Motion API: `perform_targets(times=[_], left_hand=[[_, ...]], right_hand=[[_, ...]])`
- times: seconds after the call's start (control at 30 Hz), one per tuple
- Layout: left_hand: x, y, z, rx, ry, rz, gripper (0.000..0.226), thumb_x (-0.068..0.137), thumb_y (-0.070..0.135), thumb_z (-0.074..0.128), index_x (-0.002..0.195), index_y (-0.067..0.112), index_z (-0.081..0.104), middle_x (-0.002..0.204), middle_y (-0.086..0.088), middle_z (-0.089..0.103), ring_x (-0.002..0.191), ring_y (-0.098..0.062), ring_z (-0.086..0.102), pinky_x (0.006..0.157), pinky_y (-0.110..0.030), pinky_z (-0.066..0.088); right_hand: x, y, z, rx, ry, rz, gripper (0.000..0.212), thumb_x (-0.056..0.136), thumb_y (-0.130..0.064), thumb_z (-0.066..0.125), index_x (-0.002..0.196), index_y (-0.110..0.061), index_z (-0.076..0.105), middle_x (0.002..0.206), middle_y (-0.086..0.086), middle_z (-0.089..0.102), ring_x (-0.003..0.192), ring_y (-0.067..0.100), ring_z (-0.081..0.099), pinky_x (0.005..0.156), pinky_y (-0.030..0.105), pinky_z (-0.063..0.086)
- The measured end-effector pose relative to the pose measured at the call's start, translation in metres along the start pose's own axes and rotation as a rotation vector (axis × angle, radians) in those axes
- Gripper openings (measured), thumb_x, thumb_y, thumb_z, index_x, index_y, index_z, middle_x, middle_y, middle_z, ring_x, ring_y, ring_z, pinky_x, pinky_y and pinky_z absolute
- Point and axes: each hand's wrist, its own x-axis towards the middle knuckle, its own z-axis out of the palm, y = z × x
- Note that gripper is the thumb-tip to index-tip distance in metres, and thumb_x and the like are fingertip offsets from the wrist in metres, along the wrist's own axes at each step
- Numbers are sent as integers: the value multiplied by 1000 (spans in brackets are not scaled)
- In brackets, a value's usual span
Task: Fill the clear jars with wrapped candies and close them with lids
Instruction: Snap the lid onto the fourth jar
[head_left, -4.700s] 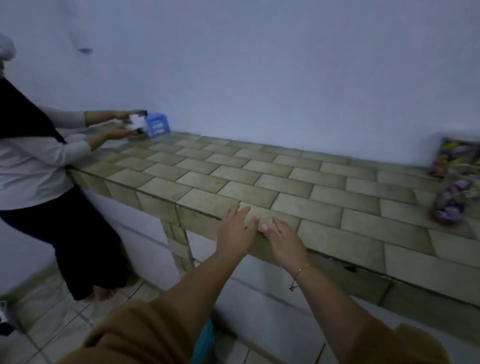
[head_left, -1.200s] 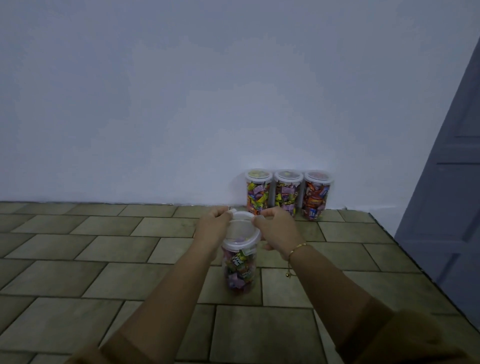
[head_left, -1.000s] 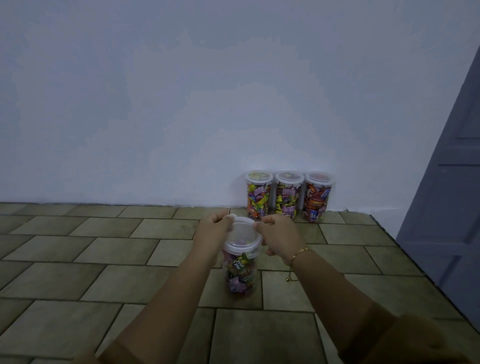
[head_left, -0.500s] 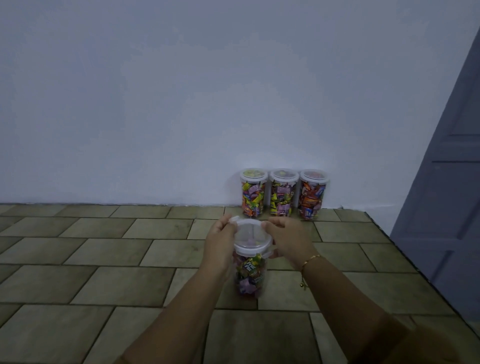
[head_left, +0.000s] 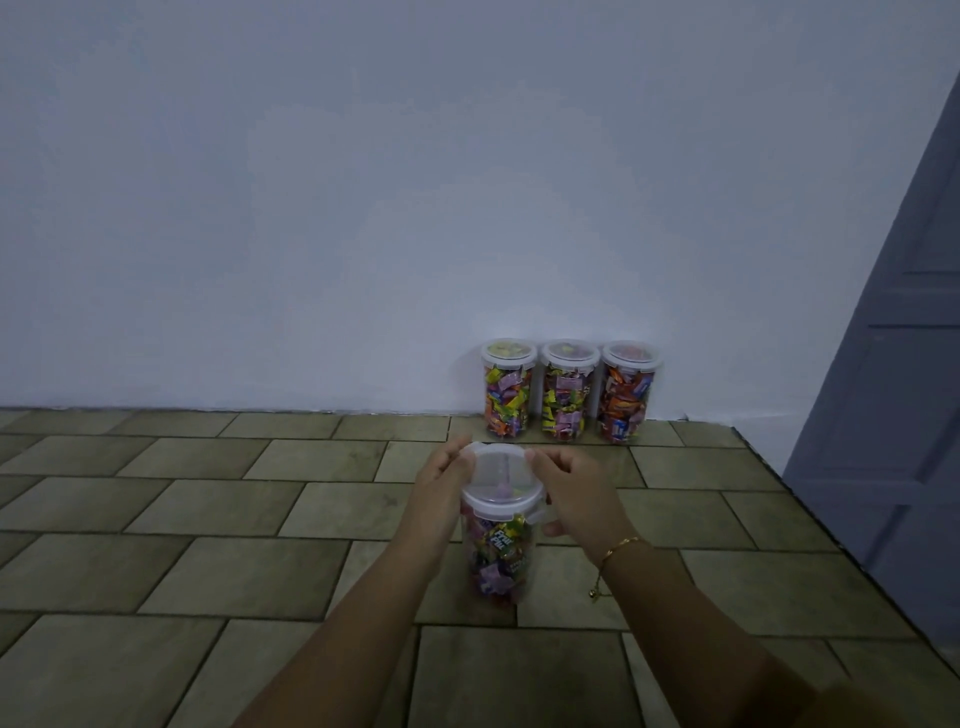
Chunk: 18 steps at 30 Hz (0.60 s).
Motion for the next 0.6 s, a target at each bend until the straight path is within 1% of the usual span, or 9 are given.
perform_targets(times=[0.07,0.1,0.2,0.27,0.4,0.53,0.6], left_hand=[[-1,1,1,-10,-12,-6,17,97,17,46,103,28,57,99,6,61,86,-9,59,74,-26,49],[-1,1,1,-11,-13,-7,16,97,17,46,100,29,56,97,6,61,84,-9,59,73,-25,49],[-2,1,3,-23,-17,4,17,98,15,44,99,28,55,97,6,60,84,-8,58,72,-24,49],[-1,0,4,-18,-16,4,17,98,15,43,99,28,55,97,6,60,85,-8,58,74,-24,49],[0,-2,3,8,-17,-2,18,98,18,43,112,22,53,103,3,59,90,-9,58,79,-27,49],[0,-4,3,28,-9,3,20,98,19,43,115,18,54,104,1,60,91,-13,58,80,-30,49],[1,-6,3,71,3,5,21,99,22,42,115,18,56,107,-2,60,93,-16,58,85,-35,48]], right_hand=[[0,0,1,-15,16,-17,24,95,-32,51,102,-15,66,72,-3,57,63,12,53,50,28,51],[1,0,2,-25,20,-24,25,95,-32,51,102,-14,67,72,-3,57,64,12,53,52,29,51],[2,0,2,-54,25,-36,28,96,-33,50,102,-12,68,70,-4,57,66,14,54,64,35,52],[3,1,2,-79,24,-39,29,96,-33,49,98,-11,68,68,-4,55,64,12,51,69,38,52],[4,0,2,-100,18,-41,32,96,-33,49,92,-8,68,69,3,56,64,15,50,67,37,50],[6,1,1,-110,5,-41,44,95,-34,49,92,7,66,71,11,52,66,21,47,62,35,43],[7,2,1,-118,3,-40,45,95,-35,49,92,6,66,72,12,52,67,21,48,63,37,45]])
